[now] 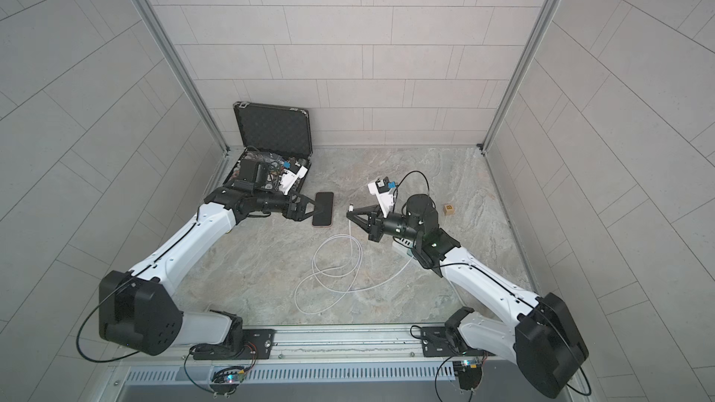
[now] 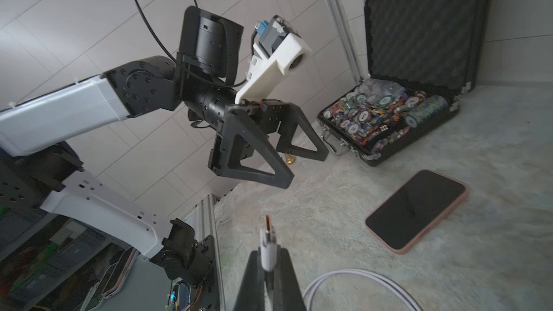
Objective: Plug the charging cable into the phone
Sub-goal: Pick up the charging cable from the center of the board, then pick up the phone at the center of the board.
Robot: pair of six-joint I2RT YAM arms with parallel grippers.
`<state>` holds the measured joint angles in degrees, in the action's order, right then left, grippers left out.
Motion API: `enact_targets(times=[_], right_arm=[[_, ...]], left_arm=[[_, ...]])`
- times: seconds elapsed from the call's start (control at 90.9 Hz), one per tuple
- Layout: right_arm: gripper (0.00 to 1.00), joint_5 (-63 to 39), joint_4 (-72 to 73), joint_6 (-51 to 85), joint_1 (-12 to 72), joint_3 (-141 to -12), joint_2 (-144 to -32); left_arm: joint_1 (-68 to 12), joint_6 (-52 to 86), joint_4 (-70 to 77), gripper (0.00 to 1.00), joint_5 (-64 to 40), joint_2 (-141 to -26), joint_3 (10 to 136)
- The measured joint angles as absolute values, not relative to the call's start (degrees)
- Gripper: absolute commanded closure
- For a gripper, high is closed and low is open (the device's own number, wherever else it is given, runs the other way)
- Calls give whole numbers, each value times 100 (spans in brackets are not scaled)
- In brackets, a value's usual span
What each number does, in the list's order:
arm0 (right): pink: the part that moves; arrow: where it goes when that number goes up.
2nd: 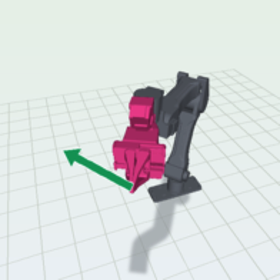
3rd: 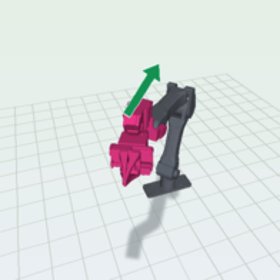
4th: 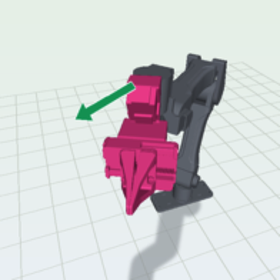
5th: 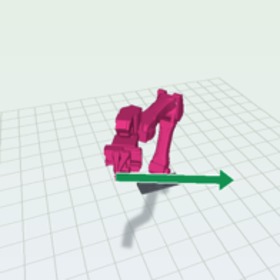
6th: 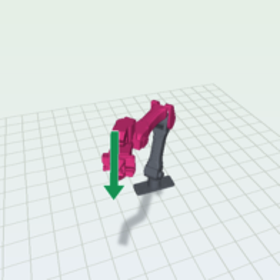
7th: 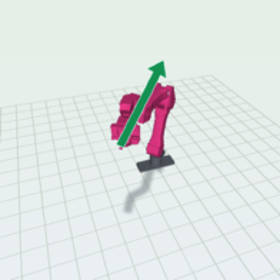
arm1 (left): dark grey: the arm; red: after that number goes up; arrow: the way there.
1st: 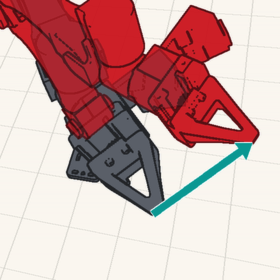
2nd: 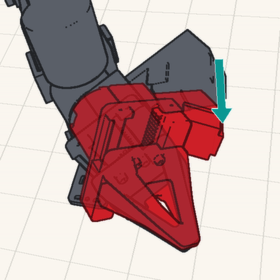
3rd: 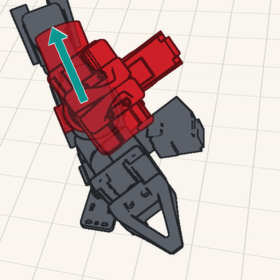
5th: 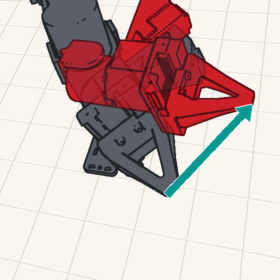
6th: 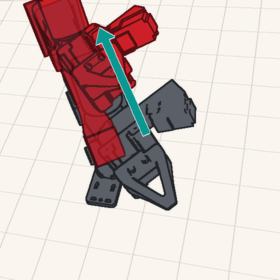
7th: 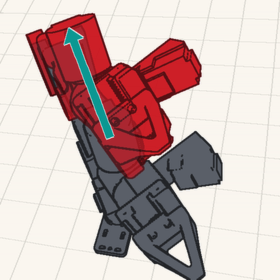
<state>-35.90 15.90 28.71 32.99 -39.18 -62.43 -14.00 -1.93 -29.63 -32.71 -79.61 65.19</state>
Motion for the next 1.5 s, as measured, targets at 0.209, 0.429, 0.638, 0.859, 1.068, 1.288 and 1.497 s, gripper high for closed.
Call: enact_targets(times=[0.209,0.429,0.638,0.859,1.068,1.288,1.497], right_arm=[[100,-2875,342,2252,3297,-3922,-5898],[100,-2617,-311,1964,3299,-3922,-5739],[100,-2565,-528,1837,3299,-3922,-5603],[100,-2565,-563,1820,3299,-3922,-5627],[100,-2574,-552,1822,3304,-3922,-5769],[100,-2635,-443,1859,3310,-3922,-5905],[100,-2672,-386,1883,3326,-3922,-5905]], left_arm=[[-1653,725,-2869,0,-1750,-8654,6632],[-2327,1035,-2873,0,-602,-9428,6799],[-2401,1138,-2908,0,69,-9931,7059],[-2432,1114,-3030,0,585,-10488,7450],[-2580,1094,-3271,0,749,-11128,7970],[-2611,1116,-3610,0,982,-11843,8831],[-2611,1205,-3916,0,1315,-12287,9273]])
